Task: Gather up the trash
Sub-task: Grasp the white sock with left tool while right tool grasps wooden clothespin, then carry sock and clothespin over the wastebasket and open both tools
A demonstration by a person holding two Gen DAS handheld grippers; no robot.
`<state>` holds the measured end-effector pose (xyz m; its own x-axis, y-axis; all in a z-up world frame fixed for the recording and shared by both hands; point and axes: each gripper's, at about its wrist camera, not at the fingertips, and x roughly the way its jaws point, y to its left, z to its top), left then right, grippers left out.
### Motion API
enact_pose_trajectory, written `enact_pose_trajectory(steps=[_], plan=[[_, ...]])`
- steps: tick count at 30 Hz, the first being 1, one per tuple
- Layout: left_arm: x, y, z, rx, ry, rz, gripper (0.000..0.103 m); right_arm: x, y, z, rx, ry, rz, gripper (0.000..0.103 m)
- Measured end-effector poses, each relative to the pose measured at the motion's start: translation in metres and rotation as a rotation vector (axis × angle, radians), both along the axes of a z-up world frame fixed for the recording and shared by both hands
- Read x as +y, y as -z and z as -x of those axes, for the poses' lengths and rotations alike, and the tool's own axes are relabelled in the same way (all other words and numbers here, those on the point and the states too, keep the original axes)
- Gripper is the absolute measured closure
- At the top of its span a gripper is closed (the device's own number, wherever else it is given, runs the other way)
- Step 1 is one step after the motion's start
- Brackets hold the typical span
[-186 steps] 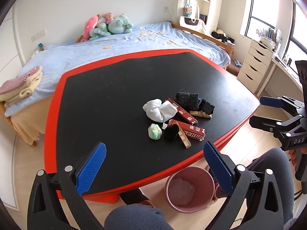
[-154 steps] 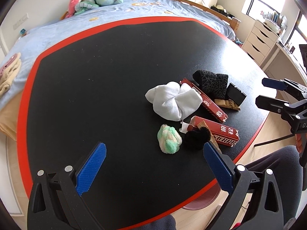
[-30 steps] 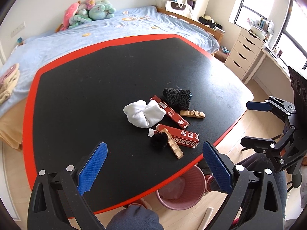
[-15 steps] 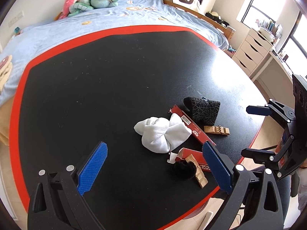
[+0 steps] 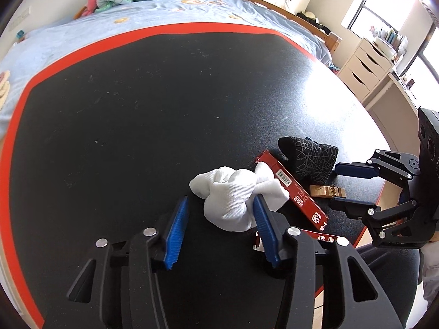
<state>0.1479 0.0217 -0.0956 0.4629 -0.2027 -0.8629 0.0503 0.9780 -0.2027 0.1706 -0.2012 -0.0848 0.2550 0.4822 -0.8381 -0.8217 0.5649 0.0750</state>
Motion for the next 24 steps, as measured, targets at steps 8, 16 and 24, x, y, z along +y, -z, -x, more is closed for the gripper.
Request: enact_pose_trajectory(steps=[8, 16, 24], plan=[[0.0, -0.007, 0.002, -0.018, 0.004, -0.014, 0.079, 0.0, -0.002, 0.003, -0.006, -0.007, 0.002, 0.09], [-0.001, -0.022, 0.01, -0.045, -0.004, -0.023, 0.08, -0.009, -0.015, 0.01, 0.002, 0.02, -0.021, 0.09], [-0.008, -0.045, 0.028, -0.084, 0.006, -0.034, 0.08, -0.025, -0.04, 0.025, -0.011, 0.054, -0.056, 0.09]])
